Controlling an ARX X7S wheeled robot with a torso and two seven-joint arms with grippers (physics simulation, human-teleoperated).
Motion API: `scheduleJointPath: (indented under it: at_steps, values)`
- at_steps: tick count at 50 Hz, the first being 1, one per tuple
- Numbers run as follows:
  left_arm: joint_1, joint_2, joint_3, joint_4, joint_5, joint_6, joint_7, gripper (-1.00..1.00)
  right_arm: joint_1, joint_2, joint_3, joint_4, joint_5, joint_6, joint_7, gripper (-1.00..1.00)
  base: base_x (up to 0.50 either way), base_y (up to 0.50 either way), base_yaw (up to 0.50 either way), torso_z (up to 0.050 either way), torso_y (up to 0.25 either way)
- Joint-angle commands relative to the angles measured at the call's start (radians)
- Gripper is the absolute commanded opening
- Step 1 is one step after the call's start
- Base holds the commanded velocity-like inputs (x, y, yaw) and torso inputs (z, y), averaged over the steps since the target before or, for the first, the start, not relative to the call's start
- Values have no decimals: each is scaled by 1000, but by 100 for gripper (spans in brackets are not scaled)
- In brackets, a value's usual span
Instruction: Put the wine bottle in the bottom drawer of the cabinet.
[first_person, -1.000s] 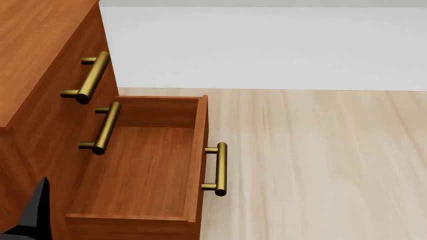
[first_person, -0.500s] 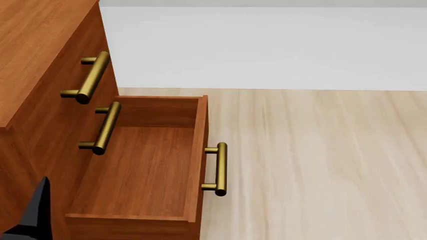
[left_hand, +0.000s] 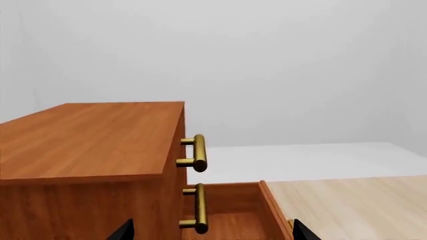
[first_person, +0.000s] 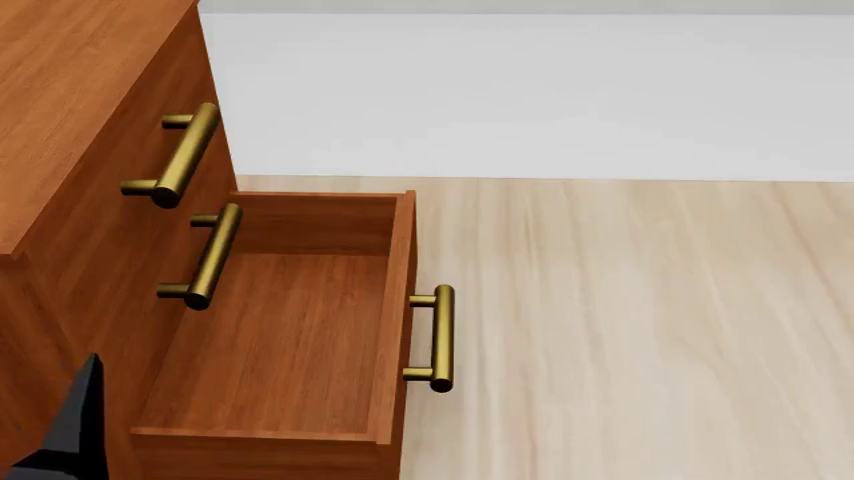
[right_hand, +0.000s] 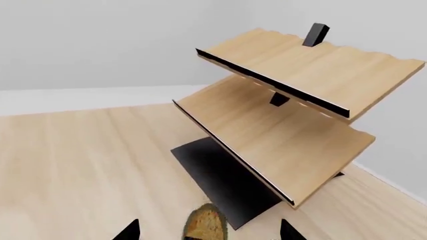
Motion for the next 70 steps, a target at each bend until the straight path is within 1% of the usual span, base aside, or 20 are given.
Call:
scheduleJointPath:
  at_steps: [1, 13, 19, 29, 41, 49, 53, 54, 57, 58, 64, 70]
  values:
    - [5, -2, -2, -8, -3, 3, 3, 100, 37, -10, -6, 15, -1, 31, -13, -100, 0, 0, 0, 0, 0]
    - [21, -8, -1, -14, 7, 17, 12, 100, 17, 17, 13, -17, 13, 19, -3, -100, 0, 0, 0, 0, 1]
    - [19, -5, -4, -16, 2, 14, 10, 100, 4, 50, 31, -50, 18, 10, 14, -100, 0, 0, 0, 0, 0]
    - [30, -7, -5, -27, 5, 27, 20, 100, 10, 147, 68, -155, 56, 40, 51, -100, 0, 0, 0, 0, 0]
    - [30, -4, -9, -29, 5, 23, 20, 100, 84, 239, 92, -293, 99, 145, 90, -100, 0, 0, 0, 0, 1]
    - [33, -9, -14, -35, 0, 32, 20, 100, 246, 227, 82, -365, 106, 306, 84, -100, 0, 0, 0, 0, 0]
    - [35, -3, -12, -31, 4, 25, 20, 100, 400, 188, 67, -407, 106, 425, 51, -100, 0, 0, 0, 0, 3]
    - [35, -7, -13, -28, 3, 27, 19, 100, 454, 173, 53, -412, 121, 494, 62, -100, 0, 0, 0, 0, 0]
    - [37, -8, -12, -26, 5, 25, 20, 100, 523, 142, 43, -412, 122, 535, 26, -100, 0, 0, 0, 0, 0]
    - [41, -10, -12, -28, 7, 30, 22, 100, 592, 121, 24, -420, 124, 607, 27, -100, 0, 0, 0, 0, 0]
    - [48, -7, -10, -31, 14, 30, 22, 100, 736, 59, -12, -405, 125, 729, 8, -100, 0, 0, 0, 0, 0]
    - [53, -7, -11, -37, 15, 34, 26, 100, 844, 11, -42, -396, 110, 805, -22, -100, 0, 0, 0, 0, 2]
